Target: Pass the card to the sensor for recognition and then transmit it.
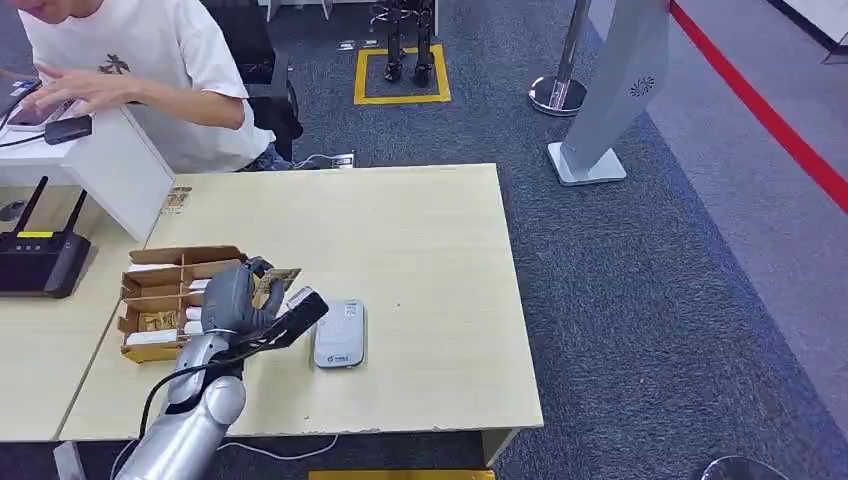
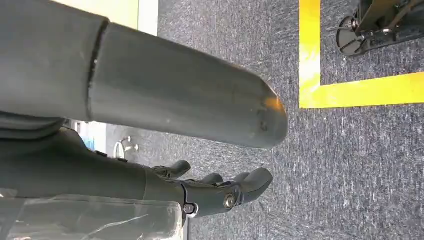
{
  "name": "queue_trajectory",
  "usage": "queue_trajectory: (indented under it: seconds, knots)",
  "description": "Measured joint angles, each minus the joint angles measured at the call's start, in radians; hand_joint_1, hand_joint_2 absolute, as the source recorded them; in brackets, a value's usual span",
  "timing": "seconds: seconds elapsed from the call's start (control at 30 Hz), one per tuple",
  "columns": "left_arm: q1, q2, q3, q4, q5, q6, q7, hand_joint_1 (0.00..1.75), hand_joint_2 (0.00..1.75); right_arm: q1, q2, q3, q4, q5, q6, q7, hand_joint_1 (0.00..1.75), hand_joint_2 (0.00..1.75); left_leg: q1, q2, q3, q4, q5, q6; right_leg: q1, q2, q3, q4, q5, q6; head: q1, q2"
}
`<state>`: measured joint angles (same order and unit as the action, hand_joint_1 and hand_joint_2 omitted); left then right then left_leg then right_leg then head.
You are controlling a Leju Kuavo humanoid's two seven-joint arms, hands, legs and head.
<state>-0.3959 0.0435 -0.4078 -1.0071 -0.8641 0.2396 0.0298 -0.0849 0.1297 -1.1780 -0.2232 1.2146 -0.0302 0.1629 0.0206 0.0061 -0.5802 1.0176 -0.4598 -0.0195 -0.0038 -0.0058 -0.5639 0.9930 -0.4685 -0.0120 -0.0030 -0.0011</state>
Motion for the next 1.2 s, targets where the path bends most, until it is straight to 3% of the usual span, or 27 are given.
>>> queue_trajectory:
  seconds: [0.3,0.63,1.2]
  knots:
    - [-0.039,-0.031,-0.022,-0.032,0.097,-0.024,-0.018,1.75,1.75,0.0,0.0,0.008,0.0,0.0,0.001,-0.001,0.0,0.0,0.0,0.0,0.0,0.0,0.0,0.0,0.0,0.0,0.0,0.0,0.0,0.0,0.0,0.0]
    - [-0.04,-0.049,-0.064,-0.032,0.11,-0.046,-0.01,1.75,1.75,-0.001,0.0,0.009,0.0,0.0,0.001,-0.003,0.0,0.0,0.0,0.0,0.0,0.0,0.0,0.0,0.0,0.0,0.0,0.0,0.0,0.0,0.0,0.0]
    - [0.012,-0.124,-0.104,0.114,0.116,-0.016,-0.018,1.75,1.75,-0.002,0.0,0.024,0.0,0.018,-0.004,0.003,0.0,0.0,0.0,0.0,-0.001,0.0,-0.001,0.001,0.0,0.0,-0.001,0.0,0.0,0.0,0.0,0.0]
